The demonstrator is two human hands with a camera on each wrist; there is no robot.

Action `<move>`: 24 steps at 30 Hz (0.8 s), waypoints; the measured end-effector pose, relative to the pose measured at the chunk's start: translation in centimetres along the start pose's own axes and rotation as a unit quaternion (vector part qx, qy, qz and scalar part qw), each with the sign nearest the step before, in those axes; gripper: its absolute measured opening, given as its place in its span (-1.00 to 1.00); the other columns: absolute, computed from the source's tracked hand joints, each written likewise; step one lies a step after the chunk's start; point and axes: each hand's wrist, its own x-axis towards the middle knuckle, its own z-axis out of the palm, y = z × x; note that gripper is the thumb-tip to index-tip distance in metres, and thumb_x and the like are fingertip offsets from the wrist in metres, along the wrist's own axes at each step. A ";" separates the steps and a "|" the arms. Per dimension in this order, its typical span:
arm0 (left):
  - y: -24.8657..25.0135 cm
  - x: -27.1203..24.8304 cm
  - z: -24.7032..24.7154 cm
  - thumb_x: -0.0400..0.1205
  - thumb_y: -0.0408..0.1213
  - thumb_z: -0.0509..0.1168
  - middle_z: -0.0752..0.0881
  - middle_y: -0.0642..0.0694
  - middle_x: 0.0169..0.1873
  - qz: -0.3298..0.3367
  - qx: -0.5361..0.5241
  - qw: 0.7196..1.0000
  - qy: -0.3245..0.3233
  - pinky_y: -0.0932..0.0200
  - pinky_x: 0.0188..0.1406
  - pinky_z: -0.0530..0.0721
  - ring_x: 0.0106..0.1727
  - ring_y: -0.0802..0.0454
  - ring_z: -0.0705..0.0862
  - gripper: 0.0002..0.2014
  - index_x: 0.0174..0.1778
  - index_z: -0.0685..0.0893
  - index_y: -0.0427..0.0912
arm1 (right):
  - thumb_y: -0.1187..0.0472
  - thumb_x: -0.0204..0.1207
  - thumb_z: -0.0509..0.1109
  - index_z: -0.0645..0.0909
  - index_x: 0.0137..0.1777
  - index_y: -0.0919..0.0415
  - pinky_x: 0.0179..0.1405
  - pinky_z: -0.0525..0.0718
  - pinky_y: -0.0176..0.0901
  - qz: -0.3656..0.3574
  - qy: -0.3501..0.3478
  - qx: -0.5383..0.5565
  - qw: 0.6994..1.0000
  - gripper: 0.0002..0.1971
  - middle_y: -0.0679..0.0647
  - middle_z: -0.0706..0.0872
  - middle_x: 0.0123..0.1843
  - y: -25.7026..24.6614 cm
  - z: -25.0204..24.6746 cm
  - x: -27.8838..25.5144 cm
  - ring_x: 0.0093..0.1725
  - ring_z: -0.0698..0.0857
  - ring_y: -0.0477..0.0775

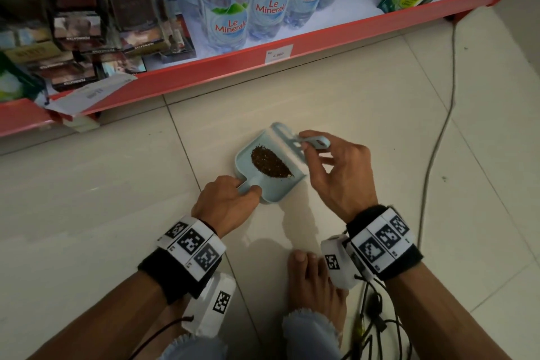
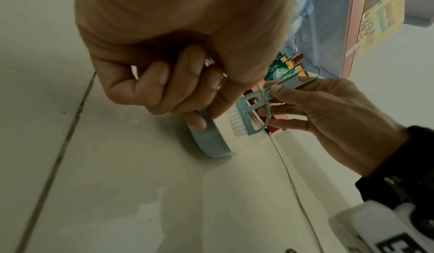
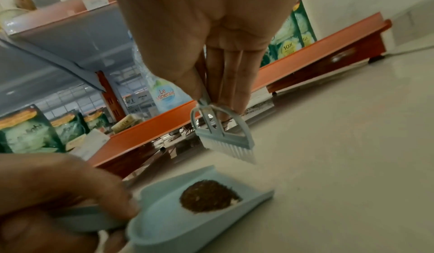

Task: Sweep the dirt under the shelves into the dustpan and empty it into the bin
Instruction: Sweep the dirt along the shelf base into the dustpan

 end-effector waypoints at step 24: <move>-1.2 0.0 0.7 0.55 -0.03 0.33 0.52 0.10 -0.62 0.041 -0.032 0.998 0.031 0.17 -0.38 0.44 -0.45 0.03 0.54 -0.59 -0.58 0.45 -0.07 | 0.17 0.62 0.34 0.74 0.18 0.06 -0.30 0.77 -0.02 -0.014 -0.103 -0.116 0.988 -0.79 0.01 0.87 -0.01 -1.2 1.5 -1.4 -0.21 0.83 0.07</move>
